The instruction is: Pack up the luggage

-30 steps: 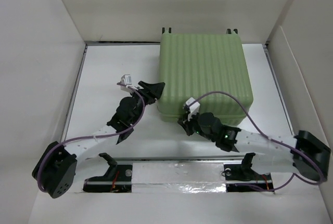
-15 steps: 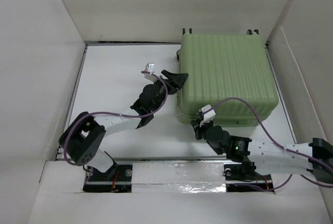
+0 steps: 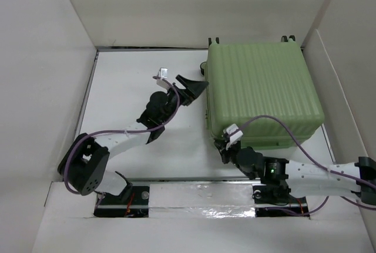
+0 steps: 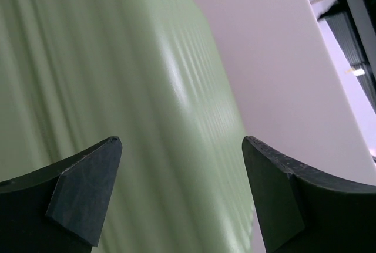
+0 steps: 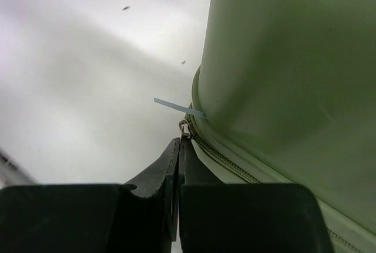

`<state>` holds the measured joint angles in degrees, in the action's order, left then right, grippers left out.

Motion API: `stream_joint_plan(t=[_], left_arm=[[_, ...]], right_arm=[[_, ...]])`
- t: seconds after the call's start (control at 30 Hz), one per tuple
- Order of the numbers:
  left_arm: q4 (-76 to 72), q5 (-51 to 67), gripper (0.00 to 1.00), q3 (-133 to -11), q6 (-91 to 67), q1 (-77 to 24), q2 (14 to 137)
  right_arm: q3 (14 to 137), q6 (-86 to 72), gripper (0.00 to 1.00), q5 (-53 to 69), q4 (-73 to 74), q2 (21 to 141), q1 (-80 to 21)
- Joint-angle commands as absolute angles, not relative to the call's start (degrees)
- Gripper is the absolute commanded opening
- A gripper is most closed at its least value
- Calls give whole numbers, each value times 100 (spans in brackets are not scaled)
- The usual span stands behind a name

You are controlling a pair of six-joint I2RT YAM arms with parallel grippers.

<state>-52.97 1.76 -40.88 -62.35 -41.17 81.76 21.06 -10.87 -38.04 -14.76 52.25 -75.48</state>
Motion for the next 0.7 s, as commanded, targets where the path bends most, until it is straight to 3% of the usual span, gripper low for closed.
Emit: stream_joint_plan(t=[0.0,0.2,0.33,0.67], left_arm=[[-4574,79,83,-4262,-5540,-3448,7795],[-3194,184,89,-6272,-4475,-2831,9243],[-2549,1166,91,-8143,-4210,-2453,10850],[-2566,2162,96,-9870,-4605,-2338,12313]], right_arm=[[2267,-1449,0,-1953,-1567,4431,-7954],[1714,-2345,0,-1292,-810,3437,-8262],[1731,-2426,0,-1459,-466,3191,-8262],[1890,-2373,0,-1582,-404,3349,-8314]])
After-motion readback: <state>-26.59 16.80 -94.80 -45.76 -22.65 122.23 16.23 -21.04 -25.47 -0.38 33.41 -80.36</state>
